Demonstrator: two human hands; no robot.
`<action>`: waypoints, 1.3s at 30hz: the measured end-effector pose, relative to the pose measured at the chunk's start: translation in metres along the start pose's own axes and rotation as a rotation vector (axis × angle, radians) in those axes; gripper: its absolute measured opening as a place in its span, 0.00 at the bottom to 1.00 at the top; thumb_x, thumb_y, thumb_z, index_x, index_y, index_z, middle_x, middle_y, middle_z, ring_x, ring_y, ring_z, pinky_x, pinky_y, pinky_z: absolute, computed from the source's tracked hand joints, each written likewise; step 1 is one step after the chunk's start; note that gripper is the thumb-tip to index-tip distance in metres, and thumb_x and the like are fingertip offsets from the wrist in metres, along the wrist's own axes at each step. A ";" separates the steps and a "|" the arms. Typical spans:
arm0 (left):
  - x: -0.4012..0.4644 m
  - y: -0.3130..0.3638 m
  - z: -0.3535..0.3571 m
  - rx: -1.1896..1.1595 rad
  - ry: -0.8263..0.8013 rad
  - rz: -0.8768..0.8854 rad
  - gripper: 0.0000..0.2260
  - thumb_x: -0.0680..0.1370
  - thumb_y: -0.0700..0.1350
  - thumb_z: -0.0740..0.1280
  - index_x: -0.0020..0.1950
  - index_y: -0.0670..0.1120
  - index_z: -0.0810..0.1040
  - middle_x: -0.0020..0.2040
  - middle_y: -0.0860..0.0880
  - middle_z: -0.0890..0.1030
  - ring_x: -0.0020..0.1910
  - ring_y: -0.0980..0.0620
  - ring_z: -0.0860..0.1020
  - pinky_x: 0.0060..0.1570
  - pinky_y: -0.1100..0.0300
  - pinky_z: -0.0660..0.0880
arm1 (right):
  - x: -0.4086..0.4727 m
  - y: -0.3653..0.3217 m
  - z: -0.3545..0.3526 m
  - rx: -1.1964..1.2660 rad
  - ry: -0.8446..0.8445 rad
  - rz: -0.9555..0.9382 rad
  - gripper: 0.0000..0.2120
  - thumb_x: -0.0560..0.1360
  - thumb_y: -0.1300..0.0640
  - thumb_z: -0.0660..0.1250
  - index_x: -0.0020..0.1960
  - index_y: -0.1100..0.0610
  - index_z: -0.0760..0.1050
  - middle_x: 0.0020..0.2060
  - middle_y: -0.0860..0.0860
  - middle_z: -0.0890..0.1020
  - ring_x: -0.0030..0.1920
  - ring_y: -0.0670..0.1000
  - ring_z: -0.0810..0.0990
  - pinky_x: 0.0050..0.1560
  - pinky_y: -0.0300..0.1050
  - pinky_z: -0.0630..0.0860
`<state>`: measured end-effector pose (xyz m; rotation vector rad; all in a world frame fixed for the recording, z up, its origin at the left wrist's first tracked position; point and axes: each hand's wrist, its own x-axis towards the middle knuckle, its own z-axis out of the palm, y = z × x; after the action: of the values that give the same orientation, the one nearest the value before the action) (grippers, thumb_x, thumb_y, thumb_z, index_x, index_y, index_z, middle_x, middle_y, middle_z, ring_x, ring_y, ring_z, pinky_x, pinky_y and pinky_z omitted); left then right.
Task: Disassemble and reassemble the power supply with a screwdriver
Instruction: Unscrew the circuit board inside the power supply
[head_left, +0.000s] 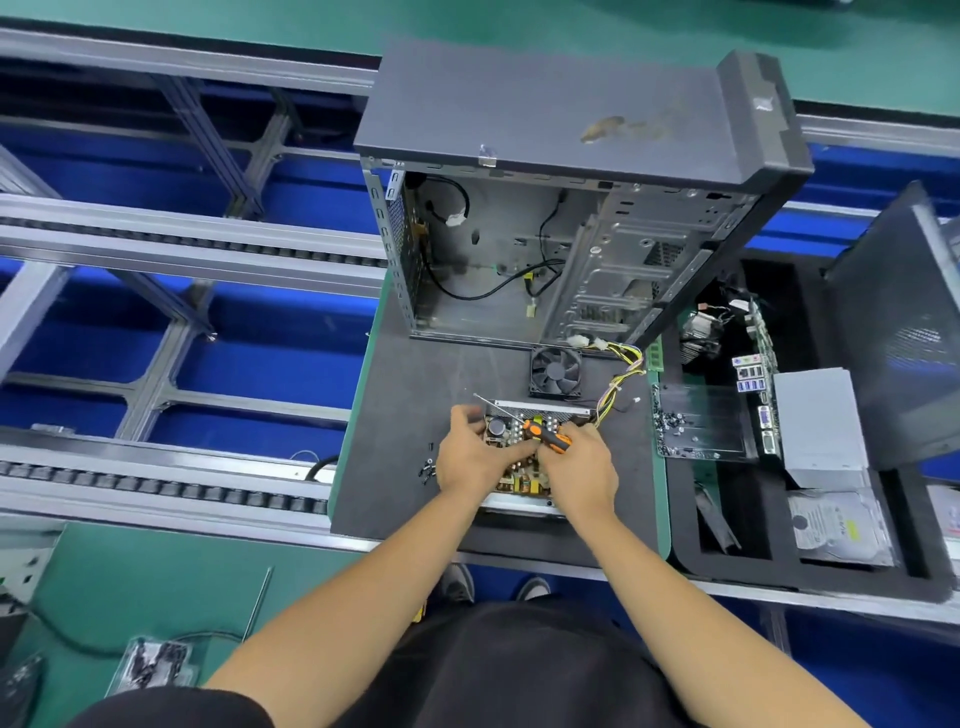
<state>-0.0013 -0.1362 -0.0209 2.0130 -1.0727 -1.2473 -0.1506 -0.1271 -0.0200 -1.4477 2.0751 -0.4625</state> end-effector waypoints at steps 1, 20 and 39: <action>0.001 -0.002 -0.003 -0.012 -0.037 0.024 0.43 0.54 0.68 0.81 0.63 0.57 0.68 0.59 0.56 0.80 0.57 0.56 0.79 0.57 0.51 0.79 | -0.001 0.000 -0.001 -0.010 -0.009 -0.011 0.12 0.74 0.49 0.67 0.36 0.49 0.68 0.41 0.46 0.71 0.35 0.48 0.74 0.32 0.44 0.64; 0.027 -0.070 -0.101 0.468 -0.158 0.318 0.06 0.75 0.44 0.76 0.46 0.50 0.80 0.47 0.50 0.76 0.47 0.52 0.76 0.50 0.55 0.75 | -0.006 -0.002 -0.001 0.038 0.185 -0.173 0.05 0.78 0.57 0.60 0.44 0.55 0.71 0.45 0.50 0.71 0.41 0.54 0.72 0.44 0.56 0.74; 0.024 -0.093 -0.107 0.524 -0.200 0.423 0.08 0.77 0.39 0.73 0.52 0.49 0.78 0.50 0.53 0.75 0.45 0.57 0.77 0.51 0.61 0.74 | -0.006 -0.001 0.001 0.042 0.194 -0.166 0.05 0.77 0.55 0.59 0.43 0.53 0.69 0.44 0.49 0.69 0.39 0.54 0.72 0.42 0.54 0.73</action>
<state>0.1342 -0.1026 -0.0579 1.8785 -1.9690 -1.0239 -0.1479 -0.1213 -0.0185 -1.6131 2.0869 -0.7345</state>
